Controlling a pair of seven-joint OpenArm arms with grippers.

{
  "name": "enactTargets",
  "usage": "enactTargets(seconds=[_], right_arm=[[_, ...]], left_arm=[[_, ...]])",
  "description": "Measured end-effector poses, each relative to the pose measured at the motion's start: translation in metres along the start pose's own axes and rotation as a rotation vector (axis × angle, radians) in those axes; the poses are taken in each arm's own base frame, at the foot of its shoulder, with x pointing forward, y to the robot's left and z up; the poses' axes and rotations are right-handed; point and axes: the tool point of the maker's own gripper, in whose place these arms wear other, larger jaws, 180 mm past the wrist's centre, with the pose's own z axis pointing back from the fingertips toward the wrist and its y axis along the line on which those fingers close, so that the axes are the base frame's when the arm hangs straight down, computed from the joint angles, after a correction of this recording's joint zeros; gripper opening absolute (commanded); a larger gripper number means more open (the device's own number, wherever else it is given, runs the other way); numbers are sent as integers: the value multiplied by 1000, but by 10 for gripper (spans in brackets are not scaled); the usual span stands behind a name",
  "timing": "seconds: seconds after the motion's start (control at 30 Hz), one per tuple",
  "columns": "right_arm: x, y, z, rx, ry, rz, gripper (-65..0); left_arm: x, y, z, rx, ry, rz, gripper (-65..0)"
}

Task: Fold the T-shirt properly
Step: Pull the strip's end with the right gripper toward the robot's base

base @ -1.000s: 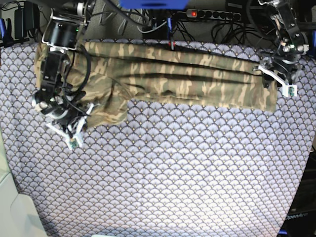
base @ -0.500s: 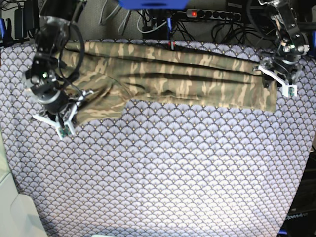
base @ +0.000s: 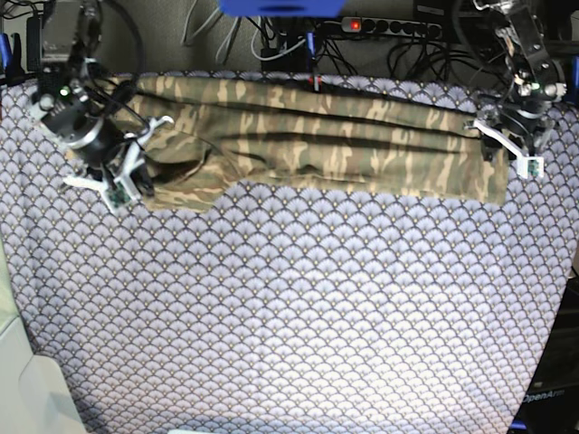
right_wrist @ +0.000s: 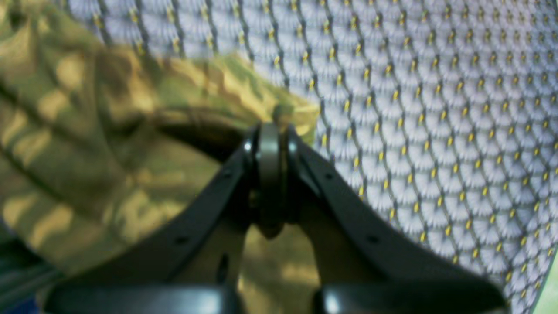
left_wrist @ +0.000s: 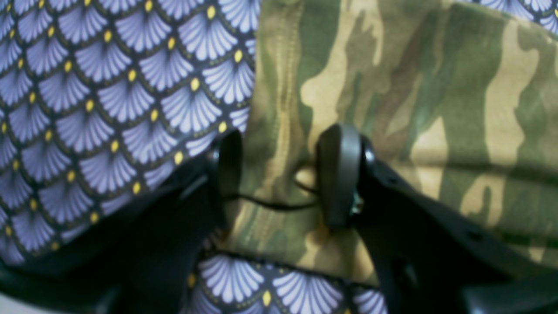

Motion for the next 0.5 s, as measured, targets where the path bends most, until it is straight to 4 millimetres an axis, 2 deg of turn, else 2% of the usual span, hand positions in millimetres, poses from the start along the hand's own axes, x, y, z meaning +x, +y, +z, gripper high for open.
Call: enactTargets(seconds=[0.07,0.23,0.4,0.5], right_arm=[[-6,4,4,35,5,-14,-650],[-2,10,14,110,-45,-40,-650],[-14,32,23,189,-49,-67,-650],[-8,56,26,262,-91,-60,-650]], left_arm=[[0,0,0,4,1,-11,-366],[0,0,0,4,0,-15,-366],[0,0,0,7,1,-19,-366],[0,0,0,7,1,-19,-366]])
